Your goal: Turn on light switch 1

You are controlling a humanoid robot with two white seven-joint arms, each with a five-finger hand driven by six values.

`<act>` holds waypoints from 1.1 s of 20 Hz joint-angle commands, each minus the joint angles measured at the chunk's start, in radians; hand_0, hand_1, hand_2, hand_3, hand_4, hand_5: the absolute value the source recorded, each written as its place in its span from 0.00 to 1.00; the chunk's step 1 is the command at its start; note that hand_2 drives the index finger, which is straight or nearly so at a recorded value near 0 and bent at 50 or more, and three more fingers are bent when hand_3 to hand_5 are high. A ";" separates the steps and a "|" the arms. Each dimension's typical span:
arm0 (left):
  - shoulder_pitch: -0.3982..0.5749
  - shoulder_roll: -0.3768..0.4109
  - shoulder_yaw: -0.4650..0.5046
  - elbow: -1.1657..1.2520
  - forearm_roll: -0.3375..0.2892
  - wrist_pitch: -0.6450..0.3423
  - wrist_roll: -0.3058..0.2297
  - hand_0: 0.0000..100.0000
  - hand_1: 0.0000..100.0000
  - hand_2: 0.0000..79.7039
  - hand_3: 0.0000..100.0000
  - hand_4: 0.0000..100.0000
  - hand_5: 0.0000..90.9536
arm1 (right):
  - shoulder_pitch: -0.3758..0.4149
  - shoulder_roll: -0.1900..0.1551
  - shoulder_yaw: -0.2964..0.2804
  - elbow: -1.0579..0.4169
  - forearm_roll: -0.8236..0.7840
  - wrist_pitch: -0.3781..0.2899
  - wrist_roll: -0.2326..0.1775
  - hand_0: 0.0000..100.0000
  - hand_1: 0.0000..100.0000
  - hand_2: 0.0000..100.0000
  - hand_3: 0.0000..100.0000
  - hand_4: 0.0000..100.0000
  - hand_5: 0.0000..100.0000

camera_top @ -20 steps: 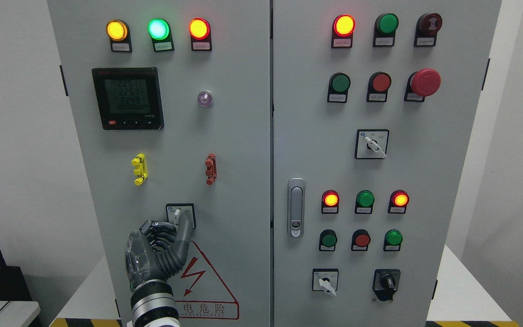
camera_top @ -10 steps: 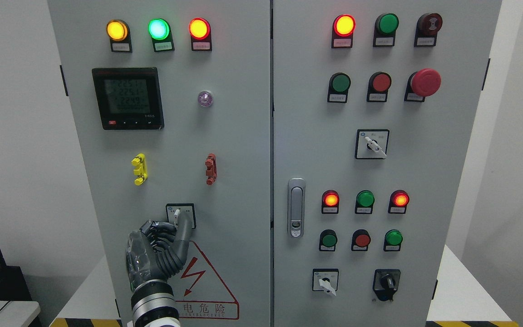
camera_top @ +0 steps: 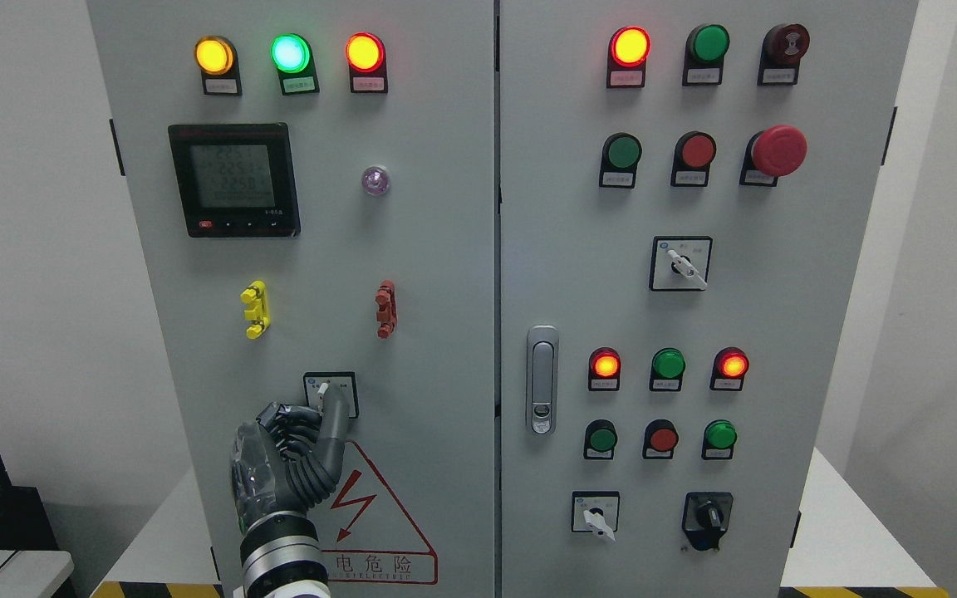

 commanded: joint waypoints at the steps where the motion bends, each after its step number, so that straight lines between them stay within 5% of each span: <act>1: 0.000 0.000 0.000 0.000 0.000 0.000 0.000 0.43 0.42 0.81 0.84 0.88 0.92 | 0.000 0.001 0.017 0.000 -0.025 0.000 0.000 0.12 0.39 0.00 0.00 0.00 0.00; 22: -0.003 0.000 -0.006 0.002 0.005 0.002 -0.005 0.49 0.33 0.81 0.85 0.88 0.93 | 0.000 0.001 0.017 0.000 -0.025 0.000 0.000 0.12 0.39 0.00 0.00 0.00 0.00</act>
